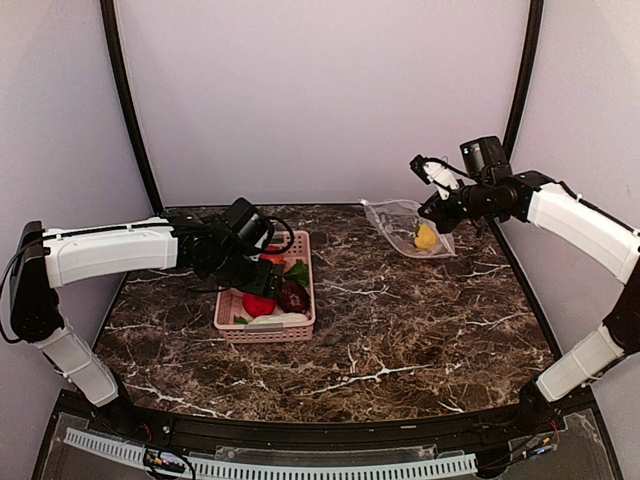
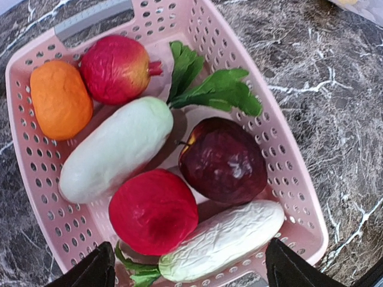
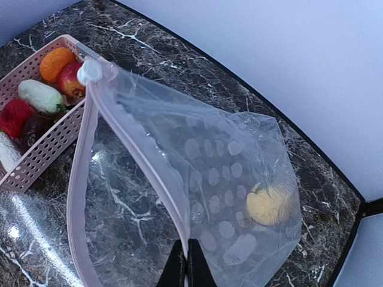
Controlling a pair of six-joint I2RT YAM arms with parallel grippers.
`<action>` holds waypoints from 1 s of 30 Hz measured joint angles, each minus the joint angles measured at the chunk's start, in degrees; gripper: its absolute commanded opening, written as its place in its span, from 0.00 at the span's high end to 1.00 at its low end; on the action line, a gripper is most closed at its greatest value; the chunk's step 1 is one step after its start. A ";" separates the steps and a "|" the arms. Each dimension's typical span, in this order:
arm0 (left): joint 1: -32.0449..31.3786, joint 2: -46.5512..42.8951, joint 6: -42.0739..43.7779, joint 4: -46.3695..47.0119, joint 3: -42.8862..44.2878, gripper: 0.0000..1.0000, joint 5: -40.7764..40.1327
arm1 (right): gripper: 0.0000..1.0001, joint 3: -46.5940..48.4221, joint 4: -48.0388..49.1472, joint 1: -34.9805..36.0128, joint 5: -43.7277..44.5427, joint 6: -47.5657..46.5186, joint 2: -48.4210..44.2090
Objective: Place the food in the zip-top bag and seal the zipper
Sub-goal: Pick up the fake vegetable from the bin.
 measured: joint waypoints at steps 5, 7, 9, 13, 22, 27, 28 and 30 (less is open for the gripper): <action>0.35 0.61 -3.13 -4.15 0.00 0.09 0.63 | 1.00 -0.96 -0.20 0.28 -4.94 0.22 -0.07; 0.37 0.96 -4.63 -5.22 0.00 0.08 0.57 | 1.00 -0.96 -0.17 0.24 -6.56 0.44 -0.11; 0.46 1.81 -6.05 -5.90 0.00 0.07 0.52 | 1.00 -0.96 -0.17 0.24 -7.80 0.63 -0.11; 0.61 4.63 -8.37 -6.08 0.00 0.07 0.57 | 1.00 -0.94 -0.20 0.24 -9.79 1.07 -0.09; 3.30 8.28 -10.40 -4.59 -0.11 0.09 0.81 | 1.00 -0.96 -0.24 0.24 -11.78 1.25 -0.09; 4.98 9.97 -10.45 -3.21 -0.11 0.18 1.07 | 1.00 -0.96 -0.24 0.24 -12.02 1.25 -0.09; 5.18 10.36 -10.45 -2.93 -0.11 0.19 1.22 | 1.00 -0.96 -0.24 0.24 -12.11 1.25 -0.09; 5.40 10.93 -10.45 -2.51 -0.11 0.22 1.40 | 1.00 -0.96 -0.24 0.24 -12.31 1.25 -0.09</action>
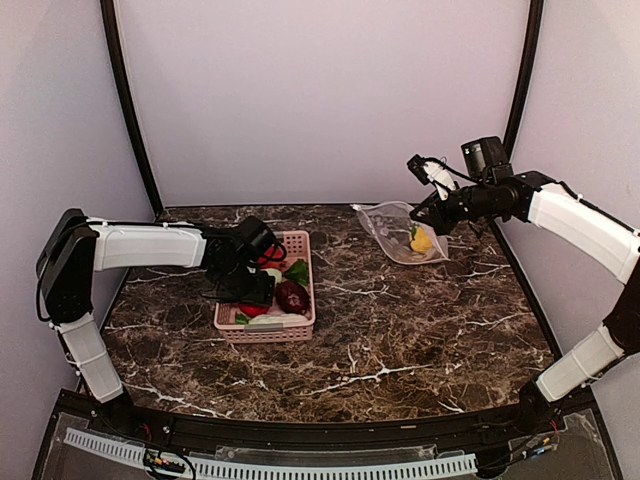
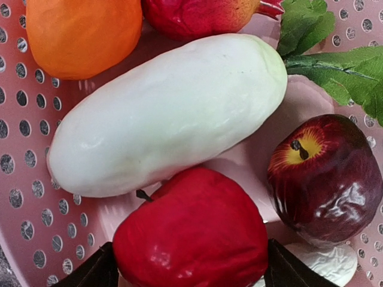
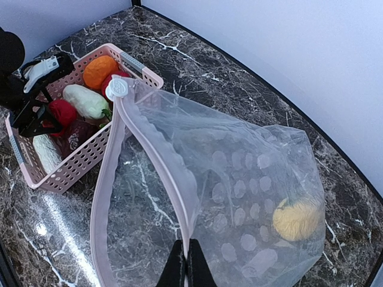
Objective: Place the food in the zip-top bag and seal the zipper
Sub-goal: Pick up the fake vegetable from the bin.
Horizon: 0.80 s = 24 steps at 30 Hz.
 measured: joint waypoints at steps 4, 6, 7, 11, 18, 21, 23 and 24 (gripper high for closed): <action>0.04 0.22 0.22 1.31 0.00 0.28 -0.04 | 1.00 -0.02 0.00 0.00 -0.31 0.00 0.00; 0.04 0.24 0.35 1.81 0.00 0.33 0.02 | 1.00 -0.04 0.00 0.00 -0.39 0.00 0.00; 0.04 0.24 0.46 2.05 0.00 0.35 0.04 | 1.00 -0.07 0.00 0.00 -0.42 0.00 0.00; 0.04 0.24 0.55 2.14 0.00 0.41 0.28 | 1.00 -0.37 -0.07 0.00 -0.44 0.00 0.00; 0.04 -0.39 1.05 0.04 1.03 0.43 0.26 | 1.00 -0.66 -0.07 0.00 -0.44 0.00 0.00; 0.02 -1.77 1.66 -1.73 3.08 0.44 -0.04 | 1.00 -0.66 -0.07 0.00 -0.44 0.00 0.00; -0.09 -3.19 2.21 -2.47 4.92 0.44 -0.55 | 1.00 -0.66 -0.09 0.00 -0.44 -0.02 0.00; -0.26 -4.42 2.71 -2.21 5.75 0.44 -0.81 | 1.00 -0.63 -0.09 0.00 -0.44 0.00 0.00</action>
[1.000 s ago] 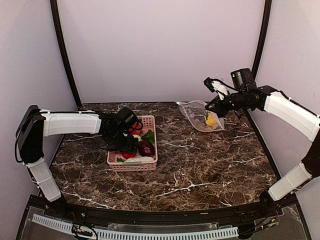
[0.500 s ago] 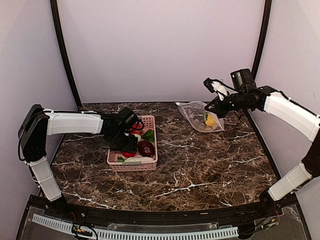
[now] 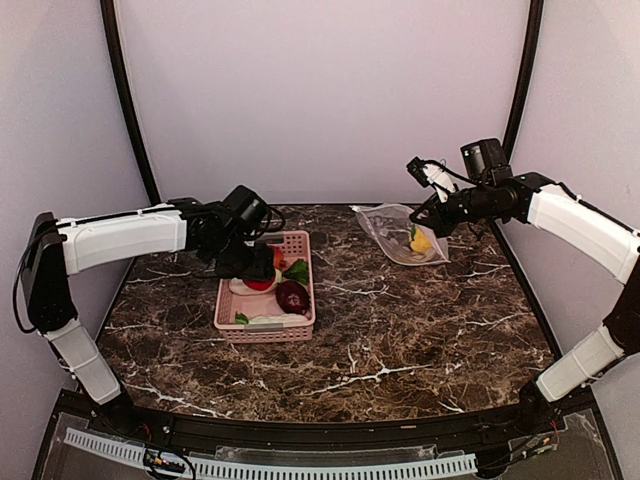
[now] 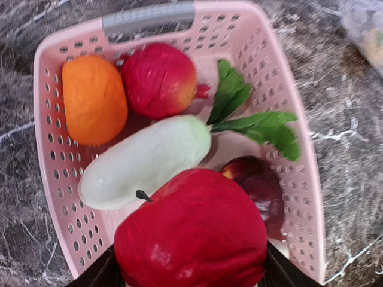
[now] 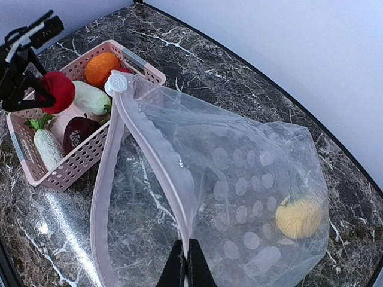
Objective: Place the food in the zip-top bag and seal the zipper
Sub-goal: Pick up the fake vegetable from the bin, then place the fake vegetable in the zipper food storage bag.
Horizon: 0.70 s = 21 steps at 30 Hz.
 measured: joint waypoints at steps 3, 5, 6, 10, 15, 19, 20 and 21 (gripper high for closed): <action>-0.92 -4.42 1.46 3.30 0.26 0.45 -0.28 | 1.00 0.35 -0.66 0.00 -0.11 0.00 0.04; -2.14 -8.07 2.60 8.94 -0.55 0.46 0.17 | 1.00 1.38 -1.60 0.00 -0.35 0.00 0.37; -2.93 -9.84 3.23 12.50 -1.16 0.46 0.72 | 1.00 2.08 -2.03 0.02 -0.48 0.00 0.63; -6.38 -13.64 6.97 28.76 -3.13 0.46 4.59 | 1.00 4.76 -3.10 0.09 -1.29 0.02 1.90; -10.60 -10.60 9.73 42.99 -1.73 0.47 11.19 | 1.00 8.02 -4.48 0.44 -2.10 0.11 3.89; -12.87 -5.01 10.23 49.44 1.29 0.47 15.65 | 1.00 10.99 -5.88 1.05 -2.99 0.48 5.88; -13.44 -3.58 10.38 51.06 1.81 0.47 16.68 | 1.00 11.69 -6.25 1.29 -3.15 0.55 6.38; -13.84 -2.73 10.45 52.33 1.97 0.48 17.14 | 1.00 12.24 -6.56 1.49 -3.34 0.66 6.82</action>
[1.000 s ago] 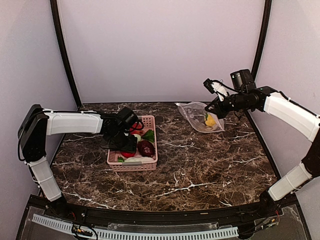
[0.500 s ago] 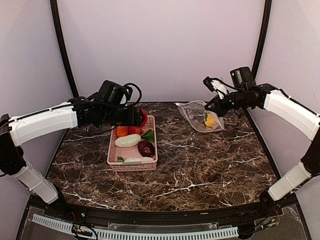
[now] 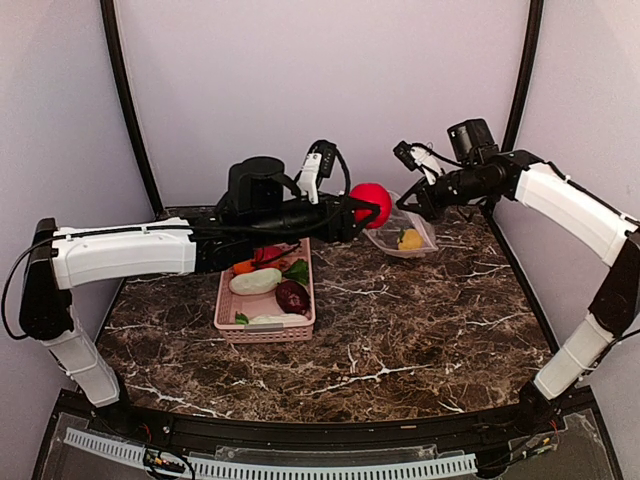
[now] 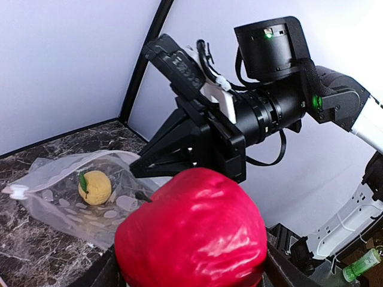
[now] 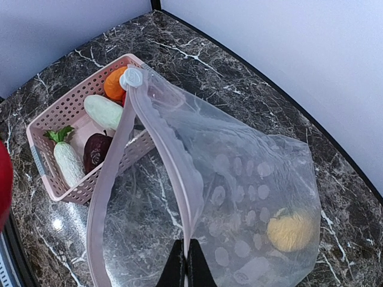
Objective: Place the food in the zip-top bag and seal the zipper
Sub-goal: Place the fake vegetable in the zipper food storage bag.
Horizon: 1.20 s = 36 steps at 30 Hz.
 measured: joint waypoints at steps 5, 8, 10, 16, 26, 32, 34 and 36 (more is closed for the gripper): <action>-1.07 4.70 0.20 4.02 2.29 0.49 1.07 | 1.00 1.60 -1.11 0.59 -0.48 0.72 1.57; -1.42 8.33 -0.17 3.56 6.38 0.51 -1.84 | 1.00 2.47 -1.90 0.59 -0.20 0.96 2.12; -1.42 10.69 -0.92 2.21 9.09 0.51 -5.33 | 1.00 2.99 -2.32 0.59 0.13 1.18 2.21; -1.33 16.50 -3.76 -2.36 13.90 0.53 -12.76 | 1.00 3.96 -2.58 0.55 1.51 2.08 2.19; -1.36 19.21 -8.44 -9.03 17.77 0.01 -18.14 | 1.00 4.39 -2.99 0.59 1.99 2.36 2.19; -1.36 19.21 -8.11 -9.25 19.65 0.01 -18.78 | 1.00 5.60 -3.04 0.59 2.40 2.38 2.19; -1.36 19.21 -7.32 -9.16 19.78 0.01 -18.82 | 1.00 5.66 -3.06 0.59 2.69 2.38 2.19; -1.36 19.12 -6.45 -8.61 19.71 0.01 -18.53 | 1.00 5.66 -3.06 0.59 3.21 2.36 2.19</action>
